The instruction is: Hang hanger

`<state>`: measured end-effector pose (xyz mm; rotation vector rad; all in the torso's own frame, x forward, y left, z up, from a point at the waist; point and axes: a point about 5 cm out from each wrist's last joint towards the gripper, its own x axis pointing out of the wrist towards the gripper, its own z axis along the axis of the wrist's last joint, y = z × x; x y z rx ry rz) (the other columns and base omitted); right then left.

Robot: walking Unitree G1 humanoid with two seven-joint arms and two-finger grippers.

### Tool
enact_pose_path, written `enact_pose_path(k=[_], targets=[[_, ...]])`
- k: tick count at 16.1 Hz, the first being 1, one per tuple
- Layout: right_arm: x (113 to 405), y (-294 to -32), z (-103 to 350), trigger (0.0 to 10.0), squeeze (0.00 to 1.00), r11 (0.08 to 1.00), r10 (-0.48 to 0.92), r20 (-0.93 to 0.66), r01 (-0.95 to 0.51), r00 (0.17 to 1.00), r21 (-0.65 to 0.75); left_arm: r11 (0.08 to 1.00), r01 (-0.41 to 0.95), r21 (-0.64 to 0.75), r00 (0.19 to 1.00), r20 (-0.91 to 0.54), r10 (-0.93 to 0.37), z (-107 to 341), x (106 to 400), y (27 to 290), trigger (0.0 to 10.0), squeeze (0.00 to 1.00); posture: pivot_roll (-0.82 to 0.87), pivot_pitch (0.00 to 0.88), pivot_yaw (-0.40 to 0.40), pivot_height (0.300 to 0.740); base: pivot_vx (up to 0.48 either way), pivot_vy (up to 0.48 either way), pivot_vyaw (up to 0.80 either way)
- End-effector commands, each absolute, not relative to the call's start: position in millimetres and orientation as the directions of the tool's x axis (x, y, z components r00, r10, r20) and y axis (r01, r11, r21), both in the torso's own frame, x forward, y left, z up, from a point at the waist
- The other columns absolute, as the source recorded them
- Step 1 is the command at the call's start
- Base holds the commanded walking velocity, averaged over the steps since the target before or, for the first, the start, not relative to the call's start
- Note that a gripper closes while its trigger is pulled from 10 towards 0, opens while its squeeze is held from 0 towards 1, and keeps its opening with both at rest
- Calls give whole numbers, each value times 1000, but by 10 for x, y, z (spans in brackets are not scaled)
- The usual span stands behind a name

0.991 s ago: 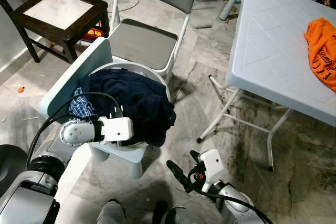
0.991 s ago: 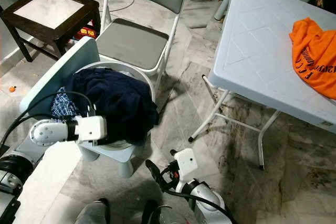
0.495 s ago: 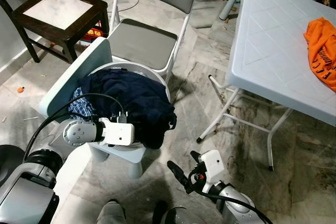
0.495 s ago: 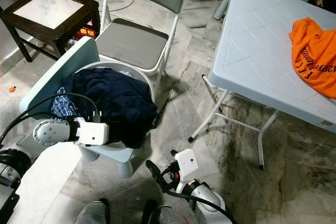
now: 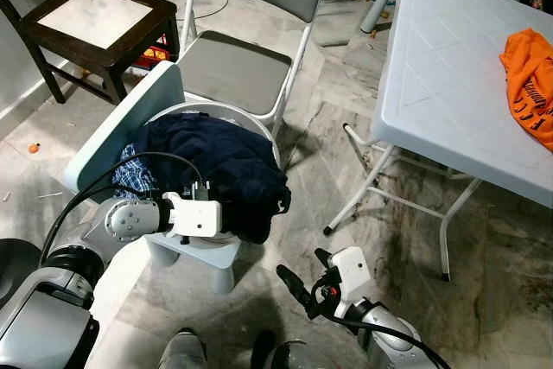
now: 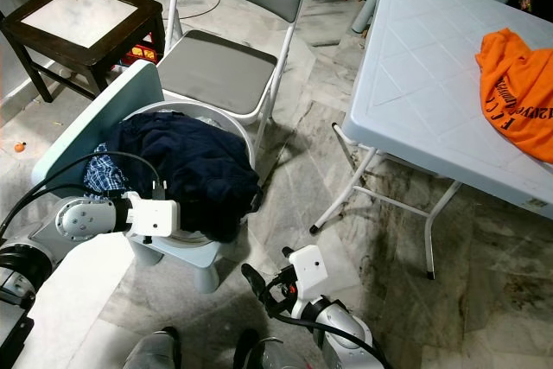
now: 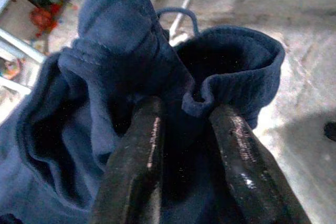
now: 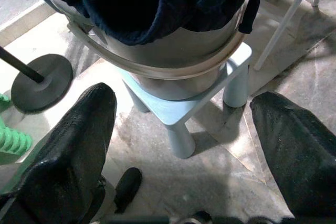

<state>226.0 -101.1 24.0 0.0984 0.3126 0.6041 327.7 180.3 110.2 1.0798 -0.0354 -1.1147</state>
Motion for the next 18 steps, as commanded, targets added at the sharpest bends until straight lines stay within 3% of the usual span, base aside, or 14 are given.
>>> enact_pose_path(k=[1,8,15,18], targets=[[2250,-1095,236,10000,0,835,551,-272,-524,789,171,39,665,746,509,-415,-754,1183,3316,1748,0,0,280,222,-193,740,0,0,0],[2253,-1101,240,10000,0,833,553,-273,-527,787,168,206,518,831,590,-172,-789,1487,3425,1657,0,0,282,227,-200,740,0,0,0],[2280,-1118,240,10000,0,834,552,-274,-527,788,163,332,437,836,605,0,-796,1630,3449,1526,0,0,292,212,-201,740,0,0,0],[2330,-1152,265,10000,0,844,535,-261,-514,803,149,455,372,809,608,158,-778,1852,3509,1390,0,0,298,196,-204,740,0,0,0]])
